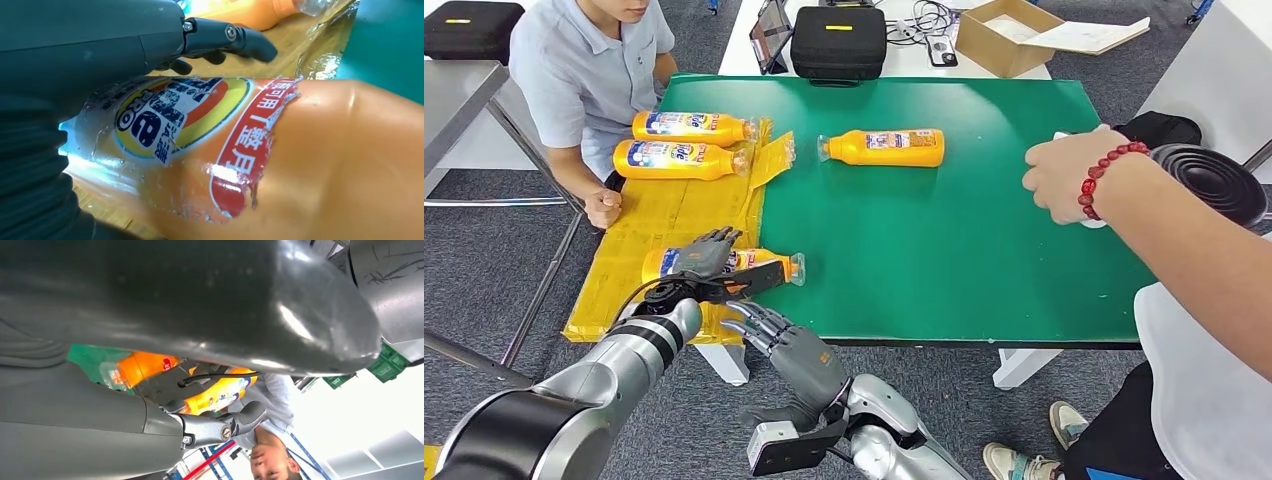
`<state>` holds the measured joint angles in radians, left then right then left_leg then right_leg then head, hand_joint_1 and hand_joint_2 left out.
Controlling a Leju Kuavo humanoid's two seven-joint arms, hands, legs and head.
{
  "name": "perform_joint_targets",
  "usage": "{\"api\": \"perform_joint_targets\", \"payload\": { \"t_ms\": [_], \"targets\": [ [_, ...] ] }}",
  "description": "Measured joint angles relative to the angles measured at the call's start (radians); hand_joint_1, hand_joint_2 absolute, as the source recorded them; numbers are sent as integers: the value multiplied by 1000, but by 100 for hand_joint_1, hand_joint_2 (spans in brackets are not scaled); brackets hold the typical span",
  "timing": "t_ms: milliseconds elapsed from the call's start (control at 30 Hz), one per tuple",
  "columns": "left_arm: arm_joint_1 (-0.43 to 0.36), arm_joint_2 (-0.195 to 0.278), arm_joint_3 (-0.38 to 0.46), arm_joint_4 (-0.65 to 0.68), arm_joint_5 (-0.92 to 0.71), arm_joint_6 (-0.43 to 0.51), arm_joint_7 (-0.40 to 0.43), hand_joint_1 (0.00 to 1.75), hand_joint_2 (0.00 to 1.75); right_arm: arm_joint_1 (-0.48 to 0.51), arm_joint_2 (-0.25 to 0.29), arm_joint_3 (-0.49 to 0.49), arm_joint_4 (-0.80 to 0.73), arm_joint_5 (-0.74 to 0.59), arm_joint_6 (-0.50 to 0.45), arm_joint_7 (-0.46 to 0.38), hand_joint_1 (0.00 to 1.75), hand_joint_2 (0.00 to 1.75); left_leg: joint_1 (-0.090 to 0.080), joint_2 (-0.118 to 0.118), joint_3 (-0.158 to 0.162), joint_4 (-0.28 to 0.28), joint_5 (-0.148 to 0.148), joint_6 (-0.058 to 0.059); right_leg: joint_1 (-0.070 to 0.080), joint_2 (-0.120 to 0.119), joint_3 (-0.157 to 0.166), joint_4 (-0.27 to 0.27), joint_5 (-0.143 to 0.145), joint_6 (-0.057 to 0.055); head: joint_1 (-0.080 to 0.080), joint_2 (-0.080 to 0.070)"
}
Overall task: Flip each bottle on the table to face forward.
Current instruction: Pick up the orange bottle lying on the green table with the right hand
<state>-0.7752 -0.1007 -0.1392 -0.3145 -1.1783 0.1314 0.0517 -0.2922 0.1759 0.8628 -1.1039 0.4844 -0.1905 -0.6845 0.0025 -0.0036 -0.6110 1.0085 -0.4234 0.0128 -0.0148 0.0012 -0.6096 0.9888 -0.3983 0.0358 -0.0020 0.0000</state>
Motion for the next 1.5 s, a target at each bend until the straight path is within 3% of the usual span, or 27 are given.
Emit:
{"api": "perform_joint_targets", "payload": {
  "t_ms": [233,600,800,933,1100,1333,1467,1500],
  "targets": [
    [-15,-8,66,-2,163,-160,-216,0,0,-4,0,7,4,-22,-17,-12,0,0,0,-4,4,0,0,1,-2,-3,5,0,0,0,0,0],
    [42,-44,165,-64,420,-194,-521,0,0,0,-8,16,9,-32,-41,-13,0,0,-1,-3,5,0,1,1,-2,-3,5,0,0,0,0,0],
    [123,-63,177,-233,651,-182,-558,0,0,20,-15,16,8,-18,-34,-13,0,0,-1,-2,2,0,1,1,-1,-2,2,0,0,0,0,0],
    [211,-56,149,-404,809,-128,-545,0,175,43,-22,12,3,-5,-28,-13,0,0,0,-1,0,0,1,1,-1,-2,1,0,0,0,0,0],
    [301,-22,98,-572,927,-94,-531,0,175,63,-26,-1,1,3,-17,-13,0,0,0,-1,-1,0,1,1,0,-2,0,0,0,0,0,0],
    [341,2,68,-668,951,-89,-531,0,175,71,-26,-11,-5,3,-15,-13,0,0,0,-1,-1,0,1,1,0,-2,0,0,0,0,0,0],
    [374,8,67,-725,1058,-108,-542,0,175,73,-28,-16,-6,10,-25,-2,0,175,0,-1,-1,0,1,1,0,-2,0,0,0,0,0,0],
    [393,9,69,-755,1102,-121,-542,0,175,76,-30,-23,-10,8,-31,9,0,175,0,-1,-1,0,1,1,-1,-2,0,0,0,0,0,0]
  ]
}}
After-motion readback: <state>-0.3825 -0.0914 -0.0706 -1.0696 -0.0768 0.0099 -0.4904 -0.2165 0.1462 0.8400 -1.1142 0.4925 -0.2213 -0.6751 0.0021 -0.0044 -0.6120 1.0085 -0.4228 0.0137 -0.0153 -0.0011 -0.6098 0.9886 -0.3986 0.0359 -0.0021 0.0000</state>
